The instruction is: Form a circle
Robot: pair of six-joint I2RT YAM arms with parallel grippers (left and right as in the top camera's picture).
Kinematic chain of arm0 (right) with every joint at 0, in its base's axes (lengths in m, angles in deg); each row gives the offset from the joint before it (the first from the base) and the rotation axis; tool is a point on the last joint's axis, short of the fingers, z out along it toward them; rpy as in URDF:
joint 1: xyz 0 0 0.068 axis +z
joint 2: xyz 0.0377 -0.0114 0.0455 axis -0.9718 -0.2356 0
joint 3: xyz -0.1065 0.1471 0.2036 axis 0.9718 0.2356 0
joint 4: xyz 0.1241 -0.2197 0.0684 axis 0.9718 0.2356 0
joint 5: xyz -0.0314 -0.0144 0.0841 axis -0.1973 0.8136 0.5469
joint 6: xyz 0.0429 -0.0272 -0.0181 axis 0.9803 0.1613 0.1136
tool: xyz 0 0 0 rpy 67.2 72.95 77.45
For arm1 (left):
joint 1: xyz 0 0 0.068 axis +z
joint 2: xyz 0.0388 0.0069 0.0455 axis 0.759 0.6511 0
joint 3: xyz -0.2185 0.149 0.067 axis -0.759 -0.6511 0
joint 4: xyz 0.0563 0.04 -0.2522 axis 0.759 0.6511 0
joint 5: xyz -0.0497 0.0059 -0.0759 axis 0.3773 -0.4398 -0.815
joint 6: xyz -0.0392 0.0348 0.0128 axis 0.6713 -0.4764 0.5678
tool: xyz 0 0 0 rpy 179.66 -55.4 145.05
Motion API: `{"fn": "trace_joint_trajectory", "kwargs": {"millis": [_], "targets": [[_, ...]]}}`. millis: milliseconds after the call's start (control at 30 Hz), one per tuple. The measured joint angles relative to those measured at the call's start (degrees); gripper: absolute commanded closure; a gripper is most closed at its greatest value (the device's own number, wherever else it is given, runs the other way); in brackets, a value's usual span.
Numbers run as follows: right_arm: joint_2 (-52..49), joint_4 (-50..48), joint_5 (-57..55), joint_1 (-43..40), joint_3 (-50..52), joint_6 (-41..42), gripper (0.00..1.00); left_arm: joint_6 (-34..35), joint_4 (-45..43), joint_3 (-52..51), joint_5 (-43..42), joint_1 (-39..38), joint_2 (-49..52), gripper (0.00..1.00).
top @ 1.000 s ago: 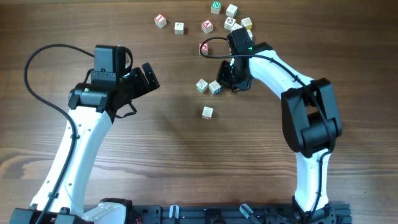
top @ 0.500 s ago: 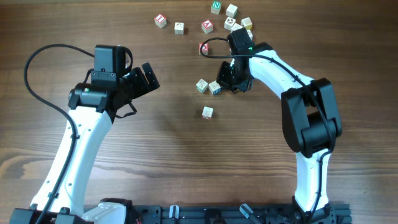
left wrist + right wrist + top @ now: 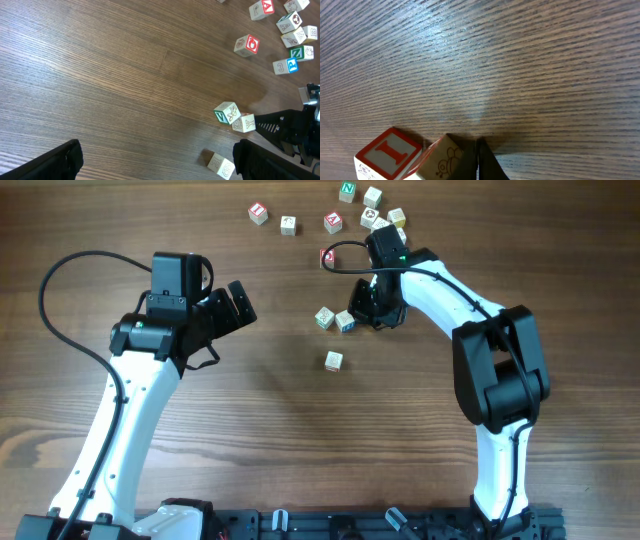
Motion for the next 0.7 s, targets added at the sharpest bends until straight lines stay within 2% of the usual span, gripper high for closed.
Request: {"fn": "trace_joint_trajectory", "kwargs": {"millis": [700], "targets": [[0.0, 0.9, 0.66, 0.0, 0.0, 1.33, 0.95, 0.0, 0.0, 0.0, 0.0, 0.0, 0.0, 0.0]]}}
